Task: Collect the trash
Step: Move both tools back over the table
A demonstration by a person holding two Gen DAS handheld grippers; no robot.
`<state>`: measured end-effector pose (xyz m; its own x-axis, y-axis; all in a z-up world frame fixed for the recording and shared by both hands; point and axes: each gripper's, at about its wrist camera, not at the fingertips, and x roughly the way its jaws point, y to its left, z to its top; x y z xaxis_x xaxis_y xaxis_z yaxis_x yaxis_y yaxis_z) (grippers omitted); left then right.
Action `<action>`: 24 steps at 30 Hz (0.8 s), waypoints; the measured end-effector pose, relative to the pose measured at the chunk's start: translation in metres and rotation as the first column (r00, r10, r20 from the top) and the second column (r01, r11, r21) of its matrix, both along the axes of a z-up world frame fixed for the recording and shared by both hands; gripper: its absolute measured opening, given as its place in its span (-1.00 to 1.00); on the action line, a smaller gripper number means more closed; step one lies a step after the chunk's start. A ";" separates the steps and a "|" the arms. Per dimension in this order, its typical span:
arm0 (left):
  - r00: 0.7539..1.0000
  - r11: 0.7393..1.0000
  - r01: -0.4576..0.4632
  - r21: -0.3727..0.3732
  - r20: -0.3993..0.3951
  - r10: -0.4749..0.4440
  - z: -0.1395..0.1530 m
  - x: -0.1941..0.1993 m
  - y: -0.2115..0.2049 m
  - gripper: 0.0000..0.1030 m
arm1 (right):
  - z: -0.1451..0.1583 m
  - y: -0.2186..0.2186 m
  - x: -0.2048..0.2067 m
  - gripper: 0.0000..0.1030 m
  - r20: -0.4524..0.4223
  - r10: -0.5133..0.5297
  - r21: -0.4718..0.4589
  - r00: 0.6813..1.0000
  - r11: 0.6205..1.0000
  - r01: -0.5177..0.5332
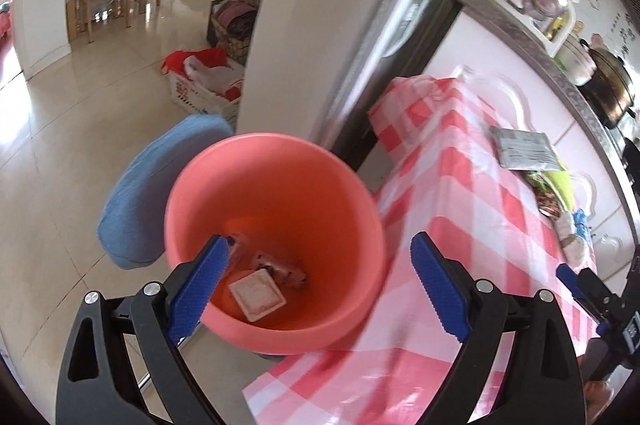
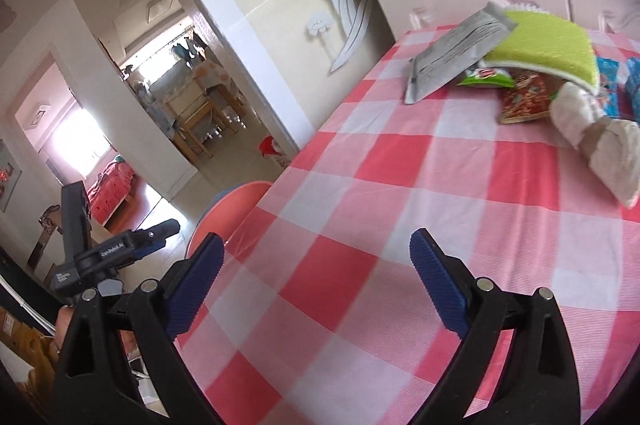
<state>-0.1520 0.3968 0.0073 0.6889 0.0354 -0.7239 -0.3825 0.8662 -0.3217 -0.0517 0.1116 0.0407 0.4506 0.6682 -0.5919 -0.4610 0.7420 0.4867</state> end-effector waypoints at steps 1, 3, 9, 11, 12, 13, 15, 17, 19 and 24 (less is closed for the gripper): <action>1.000 1.000 0.012 0.004 0.004 -0.012 0.003 0.001 -0.005 0.78 | 0.000 -0.006 -0.001 0.84 0.002 -0.009 0.009 1.000 1.000 0.009; 0.999 0.999 0.031 0.015 0.004 -0.031 0.008 0.005 -0.014 0.78 | 0.000 -0.015 0.000 0.84 0.004 -0.032 0.013 0.999 0.999 0.032; 0.996 0.995 0.086 0.041 0.009 -0.086 0.022 0.012 -0.044 0.79 | 0.007 -0.044 0.003 0.85 0.022 -0.098 0.042 0.995 0.994 0.097; 0.995 0.994 0.103 0.048 0.009 -0.103 0.025 0.015 -0.053 0.79 | 0.010 -0.055 0.002 0.86 0.039 -0.125 0.043 0.991 0.991 0.124; 0.993 0.992 0.113 0.053 0.008 -0.114 0.026 0.017 -0.058 0.80 | 0.011 -0.060 0.003 0.86 0.045 -0.135 0.043 0.990 0.990 0.133; 0.992 0.991 0.124 0.059 0.007 -0.125 0.028 0.019 -0.064 0.80 | 0.012 -0.066 0.003 0.86 0.049 -0.146 0.045 0.988 0.989 0.144; 0.989 0.987 0.144 0.071 0.005 -0.145 0.031 0.023 -0.076 0.80 | 0.012 -0.076 0.005 0.86 0.048 -0.168 0.051 0.985 0.985 0.166; 0.987 0.984 0.162 0.078 0.002 -0.162 0.034 0.027 -0.087 0.80 | 0.012 -0.086 0.006 0.86 0.042 -0.192 0.061 0.980 0.980 0.189; 0.984 0.980 0.179 0.086 0.002 -0.180 0.036 0.030 -0.098 0.80 | 0.011 -0.096 0.007 0.86 0.041 -0.208 0.065 0.977 0.977 0.205; 0.974 0.968 0.223 0.110 0.000 -0.225 0.043 0.040 -0.124 0.80 | 0.012 -0.122 0.009 0.86 0.039 -0.255 0.088 0.966 0.964 0.251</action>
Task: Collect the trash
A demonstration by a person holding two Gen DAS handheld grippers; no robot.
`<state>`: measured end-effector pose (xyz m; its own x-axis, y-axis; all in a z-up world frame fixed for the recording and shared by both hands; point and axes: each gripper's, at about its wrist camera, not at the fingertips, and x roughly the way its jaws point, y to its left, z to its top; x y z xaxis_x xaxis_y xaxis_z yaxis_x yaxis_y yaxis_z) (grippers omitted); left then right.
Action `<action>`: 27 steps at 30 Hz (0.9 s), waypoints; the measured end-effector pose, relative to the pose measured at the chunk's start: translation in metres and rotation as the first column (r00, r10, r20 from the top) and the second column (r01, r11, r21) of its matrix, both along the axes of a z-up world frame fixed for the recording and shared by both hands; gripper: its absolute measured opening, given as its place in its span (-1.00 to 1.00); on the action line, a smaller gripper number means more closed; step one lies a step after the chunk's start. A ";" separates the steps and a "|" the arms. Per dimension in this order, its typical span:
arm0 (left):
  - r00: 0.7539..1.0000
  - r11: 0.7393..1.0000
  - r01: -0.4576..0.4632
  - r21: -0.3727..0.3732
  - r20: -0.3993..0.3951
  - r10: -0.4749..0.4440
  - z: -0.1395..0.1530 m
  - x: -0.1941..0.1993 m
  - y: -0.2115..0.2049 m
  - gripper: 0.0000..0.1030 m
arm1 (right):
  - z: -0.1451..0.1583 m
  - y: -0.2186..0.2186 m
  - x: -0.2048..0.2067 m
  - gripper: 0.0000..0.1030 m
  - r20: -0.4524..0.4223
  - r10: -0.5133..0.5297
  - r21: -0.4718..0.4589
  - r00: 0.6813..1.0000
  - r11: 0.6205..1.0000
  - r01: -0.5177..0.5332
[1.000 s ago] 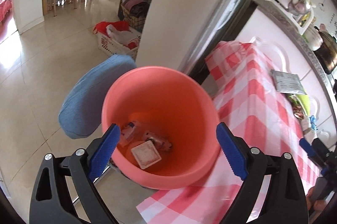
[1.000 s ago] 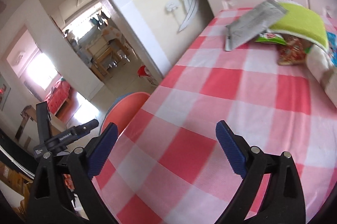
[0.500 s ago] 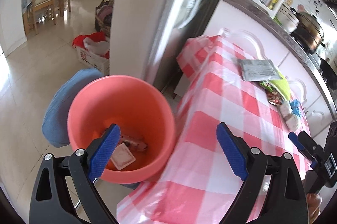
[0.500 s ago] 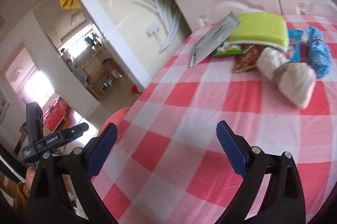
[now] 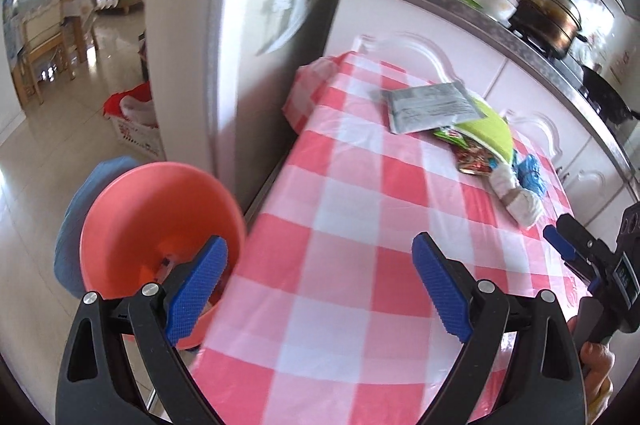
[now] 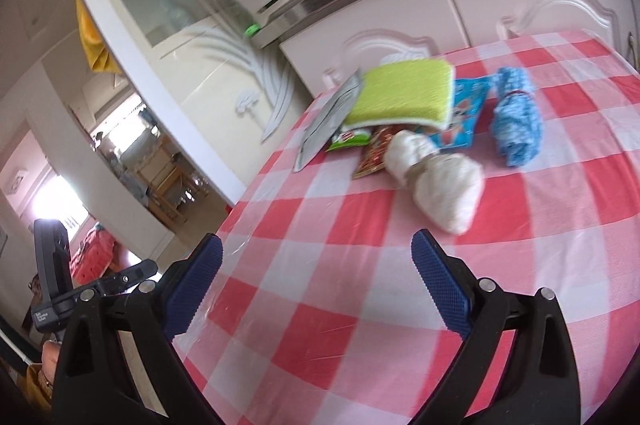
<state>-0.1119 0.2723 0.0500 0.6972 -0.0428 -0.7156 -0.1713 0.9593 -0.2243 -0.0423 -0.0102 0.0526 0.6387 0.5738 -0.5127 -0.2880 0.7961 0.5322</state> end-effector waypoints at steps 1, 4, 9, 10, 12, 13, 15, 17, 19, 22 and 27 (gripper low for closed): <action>1.000 1.000 0.008 0.004 0.000 -0.008 0.001 0.002 -0.005 0.80 | 0.000 -0.004 0.000 0.86 0.002 -0.007 0.003 1.000 1.000 0.007; 1.000 1.000 0.026 0.013 0.004 -0.026 0.005 0.009 -0.018 0.80 | 0.002 -0.020 0.001 0.86 0.009 -0.037 0.012 0.999 0.999 0.036; 0.999 0.998 0.048 0.037 0.013 -0.048 0.014 0.029 -0.042 0.80 | 0.003 -0.044 0.004 0.87 0.018 -0.085 0.028 0.996 0.996 0.085; 0.999 0.998 0.051 0.038 0.016 -0.051 0.016 0.035 -0.046 0.80 | 0.002 -0.051 0.006 0.87 0.015 -0.096 0.035 0.995 0.995 0.096; 0.999 0.998 0.046 0.041 0.024 -0.047 0.021 0.048 -0.053 0.80 | 0.000 -0.060 0.008 0.87 0.011 -0.111 0.048 0.994 0.993 0.111; 0.999 0.998 0.041 0.042 0.031 -0.042 0.023 0.055 -0.056 0.80 | 0.000 -0.066 0.010 0.87 0.008 -0.122 0.056 0.993 0.991 0.121; 0.998 0.999 0.027 0.030 0.052 -0.029 0.028 0.076 -0.063 0.80 | -0.002 -0.077 0.013 0.87 -0.004 -0.145 0.071 0.989 0.987 0.144; 0.998 1.000 0.009 0.005 0.063 -0.009 0.032 0.102 -0.069 0.80 | -0.004 -0.087 0.015 0.87 -0.011 -0.162 0.095 0.987 0.982 0.163; 0.997 1.000 -0.008 -0.018 0.080 0.009 0.035 0.128 -0.073 0.80 | -0.006 -0.095 0.017 0.87 -0.017 -0.172 0.110 0.985 0.979 0.173; 0.996 0.999 -0.036 -0.035 0.081 0.039 0.034 0.176 -0.083 0.80 | -0.008 -0.106 0.020 0.87 -0.025 -0.188 0.130 0.982 0.973 0.190; 0.994 0.989 -0.106 -0.100 -0.006 0.106 0.016 0.261 -0.094 0.78 | -0.014 -0.122 0.025 0.87 -0.054 -0.215 0.161 0.975 0.962 0.221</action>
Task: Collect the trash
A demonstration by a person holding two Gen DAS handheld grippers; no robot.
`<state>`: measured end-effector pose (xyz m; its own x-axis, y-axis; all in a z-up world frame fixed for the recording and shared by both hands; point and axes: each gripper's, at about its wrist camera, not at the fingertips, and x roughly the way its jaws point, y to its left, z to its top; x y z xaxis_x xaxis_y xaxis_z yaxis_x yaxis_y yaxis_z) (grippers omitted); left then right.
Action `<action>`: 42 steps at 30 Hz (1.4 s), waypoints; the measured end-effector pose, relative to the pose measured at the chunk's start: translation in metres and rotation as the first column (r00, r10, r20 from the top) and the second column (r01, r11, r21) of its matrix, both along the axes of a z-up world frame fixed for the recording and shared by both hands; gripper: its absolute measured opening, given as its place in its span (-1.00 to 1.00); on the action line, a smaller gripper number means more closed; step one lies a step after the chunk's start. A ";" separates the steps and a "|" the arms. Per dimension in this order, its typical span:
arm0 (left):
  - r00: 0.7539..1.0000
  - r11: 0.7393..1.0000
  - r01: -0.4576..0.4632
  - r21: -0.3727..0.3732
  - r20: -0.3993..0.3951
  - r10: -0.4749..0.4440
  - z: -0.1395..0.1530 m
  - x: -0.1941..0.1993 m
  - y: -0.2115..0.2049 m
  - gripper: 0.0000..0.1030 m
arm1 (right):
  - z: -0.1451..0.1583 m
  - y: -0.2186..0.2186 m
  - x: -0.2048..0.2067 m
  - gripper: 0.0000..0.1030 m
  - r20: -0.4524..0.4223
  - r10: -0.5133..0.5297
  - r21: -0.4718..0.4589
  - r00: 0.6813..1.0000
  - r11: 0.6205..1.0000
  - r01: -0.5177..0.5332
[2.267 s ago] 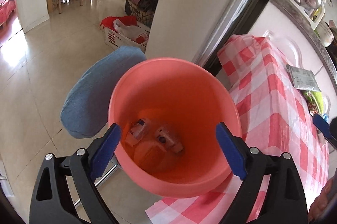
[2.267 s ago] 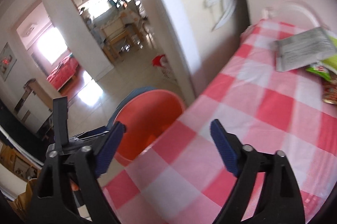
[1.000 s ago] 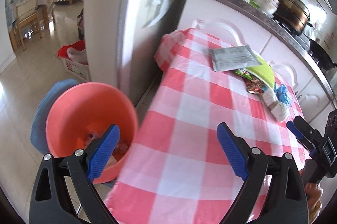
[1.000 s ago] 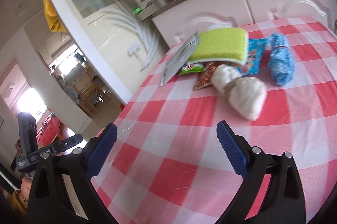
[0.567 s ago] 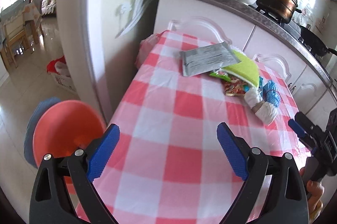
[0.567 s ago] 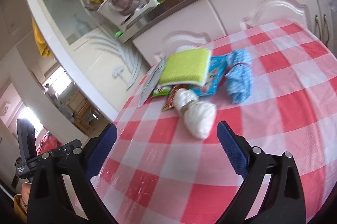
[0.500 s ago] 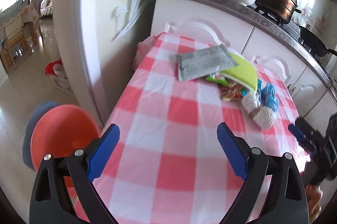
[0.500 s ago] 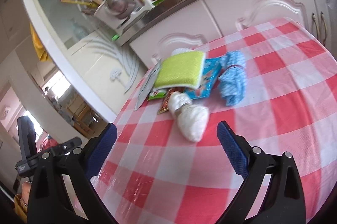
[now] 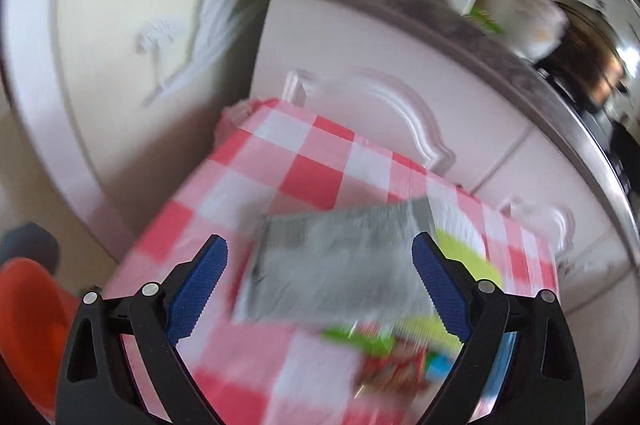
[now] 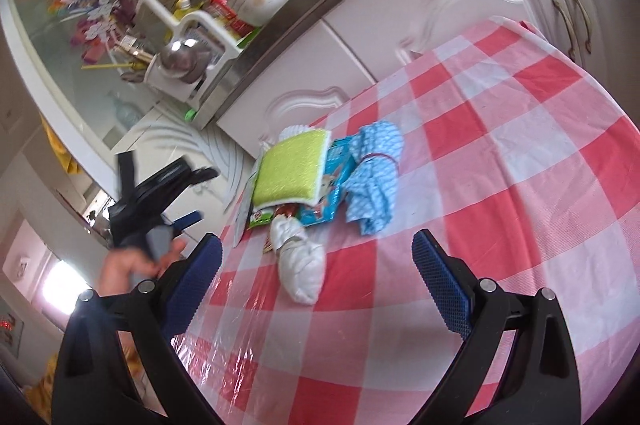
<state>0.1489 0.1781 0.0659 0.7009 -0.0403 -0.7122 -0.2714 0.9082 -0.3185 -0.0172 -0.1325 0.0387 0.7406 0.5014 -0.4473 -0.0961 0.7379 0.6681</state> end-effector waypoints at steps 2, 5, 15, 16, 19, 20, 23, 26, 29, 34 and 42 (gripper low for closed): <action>0.999 0.999 -0.035 -0.028 -0.019 0.035 -0.006 0.027 -0.003 0.54 | -0.002 -0.003 0.002 0.87 -0.004 -0.002 0.018 1.000 1.000 0.002; 0.995 0.998 -0.055 -0.039 -0.081 0.051 -0.015 0.057 -0.009 0.45 | -0.002 -0.007 0.004 0.87 -0.002 0.001 0.044 1.000 0.999 -0.001; 0.983 1.000 -0.018 -0.024 -0.181 0.013 -0.040 0.108 -0.044 0.30 | -0.004 -0.019 0.007 0.87 -0.010 -0.001 0.086 1.000 0.996 0.002; 0.982 1.000 -0.003 -0.016 -0.187 0.000 -0.042 0.109 -0.048 0.30 | -0.005 -0.021 0.007 0.87 -0.011 -0.005 0.090 1.000 0.996 0.006; 0.971 0.997 0.068 0.023 -0.231 -0.061 -0.051 0.108 -0.066 0.30 | -0.004 -0.027 0.006 0.87 -0.006 -0.019 0.094 1.000 0.995 0.019; 0.969 0.995 0.090 0.046 -0.233 -0.077 -0.052 0.104 -0.072 0.30 | -0.003 -0.028 0.006 0.88 -0.007 -0.021 0.095 1.000 0.995 0.022; 0.965 0.989 0.130 0.065 -0.236 -0.111 -0.055 0.091 -0.080 0.29 | -0.003 -0.031 0.006 0.88 -0.007 -0.029 0.089 1.000 0.996 0.030; 0.961 0.982 0.171 0.076 -0.234 -0.149 -0.057 0.068 -0.086 0.29 | 0.000 -0.032 0.005 0.88 -0.004 -0.040 0.058 0.999 0.998 0.040; 0.955 0.975 0.211 0.070 -0.229 -0.190 -0.059 0.044 -0.092 0.29 | 0.003 -0.033 0.004 0.88 0.000 -0.047 0.025 0.999 0.999 0.047; 0.938 0.958 0.277 0.070 -0.237 -0.254 -0.054 0.000 -0.111 0.29 | 0.001 -0.036 0.003 0.88 -0.028 -0.062 -0.038 0.998 0.997 0.061; 0.907 0.929 0.367 0.036 -0.234 -0.349 -0.044 -0.058 -0.140 0.29 | -0.008 -0.042 0.003 0.87 -0.081 -0.086 -0.116 0.993 0.990 0.077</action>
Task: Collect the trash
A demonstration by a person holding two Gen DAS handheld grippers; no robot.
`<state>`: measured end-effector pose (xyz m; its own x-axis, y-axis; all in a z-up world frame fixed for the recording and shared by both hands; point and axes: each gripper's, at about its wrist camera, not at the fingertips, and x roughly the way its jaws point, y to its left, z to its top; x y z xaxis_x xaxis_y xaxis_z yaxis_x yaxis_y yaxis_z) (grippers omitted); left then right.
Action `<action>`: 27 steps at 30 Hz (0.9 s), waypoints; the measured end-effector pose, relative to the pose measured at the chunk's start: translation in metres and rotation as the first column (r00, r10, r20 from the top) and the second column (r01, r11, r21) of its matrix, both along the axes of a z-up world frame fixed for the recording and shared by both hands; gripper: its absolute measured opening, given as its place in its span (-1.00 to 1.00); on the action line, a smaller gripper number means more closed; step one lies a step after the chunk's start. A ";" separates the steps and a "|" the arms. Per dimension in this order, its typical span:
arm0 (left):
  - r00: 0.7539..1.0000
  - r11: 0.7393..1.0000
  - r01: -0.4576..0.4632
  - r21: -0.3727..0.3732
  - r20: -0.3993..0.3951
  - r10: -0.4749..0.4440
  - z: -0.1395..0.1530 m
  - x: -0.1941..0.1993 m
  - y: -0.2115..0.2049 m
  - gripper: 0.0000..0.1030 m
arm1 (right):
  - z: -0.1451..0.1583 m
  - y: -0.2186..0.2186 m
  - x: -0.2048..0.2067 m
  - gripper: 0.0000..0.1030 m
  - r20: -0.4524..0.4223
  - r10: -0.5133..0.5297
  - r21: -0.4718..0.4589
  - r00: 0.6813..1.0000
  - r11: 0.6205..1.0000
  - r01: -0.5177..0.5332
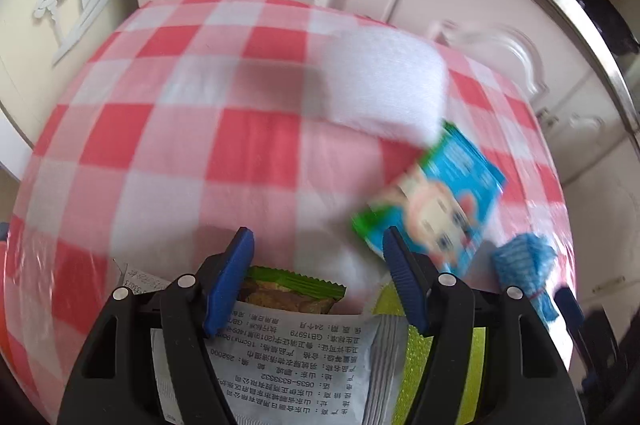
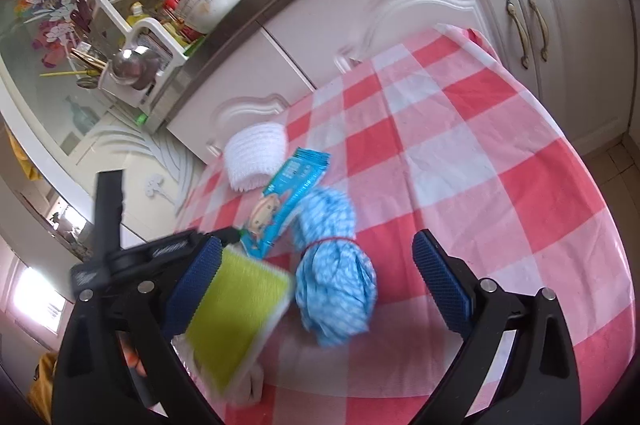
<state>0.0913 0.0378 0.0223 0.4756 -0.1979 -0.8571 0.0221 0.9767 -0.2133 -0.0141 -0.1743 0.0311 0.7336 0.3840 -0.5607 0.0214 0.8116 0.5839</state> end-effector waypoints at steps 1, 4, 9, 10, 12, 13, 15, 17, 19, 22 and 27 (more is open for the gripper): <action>1.000 1.000 0.012 -0.018 -0.002 -0.012 0.000 -0.005 -0.001 0.29 | 0.000 0.000 0.000 0.87 -0.005 0.001 -0.009 1.000 1.000 -0.001; 0.998 0.996 0.060 -0.059 0.016 -0.059 0.008 -0.013 -0.004 0.29 | -0.002 0.001 0.000 0.87 -0.026 0.007 -0.052 1.000 0.999 -0.009; 0.993 0.996 0.081 -0.038 0.091 -0.077 0.038 -0.001 -0.006 0.44 | -0.006 0.007 0.004 0.87 -0.070 0.021 -0.129 0.997 0.991 -0.030; 0.992 0.996 0.078 -0.039 0.099 -0.073 0.042 0.005 -0.007 0.46 | -0.007 0.009 0.005 0.87 -0.072 0.029 -0.136 0.997 0.990 -0.039; 0.992 0.997 0.071 -0.030 0.111 -0.067 0.048 0.022 -0.011 0.52 | -0.007 0.014 0.007 0.82 -0.075 0.040 -0.161 0.996 0.986 -0.052; 0.992 0.997 0.068 -0.029 0.111 -0.064 0.049 0.031 -0.014 0.53 | -0.007 0.017 0.008 0.78 -0.076 0.044 -0.178 0.996 0.982 -0.057; 0.992 0.996 0.079 -0.031 0.105 -0.075 0.049 0.047 -0.022 0.56 | -0.009 0.020 0.010 0.44 -0.085 0.052 -0.193 0.995 0.979 -0.067; 0.992 0.997 0.079 0.009 0.096 -0.080 0.046 0.060 -0.030 0.57 | -0.011 0.021 0.011 0.36 -0.098 0.058 -0.193 0.994 0.978 -0.076; 0.994 0.996 0.080 0.030 0.074 -0.082 0.038 0.074 -0.036 0.57 | -0.011 0.020 0.012 0.34 -0.101 0.059 -0.197 0.993 0.977 -0.078; 0.996 0.995 0.070 0.072 0.044 -0.073 0.026 0.093 -0.040 0.57 | -0.011 0.021 0.011 0.34 -0.100 0.062 -0.200 0.993 0.976 -0.081; 0.996 0.992 0.081 0.093 0.017 -0.083 0.009 0.110 -0.048 0.56 | -0.011 0.021 0.010 0.34 -0.098 0.061 -0.197 0.993 0.977 -0.079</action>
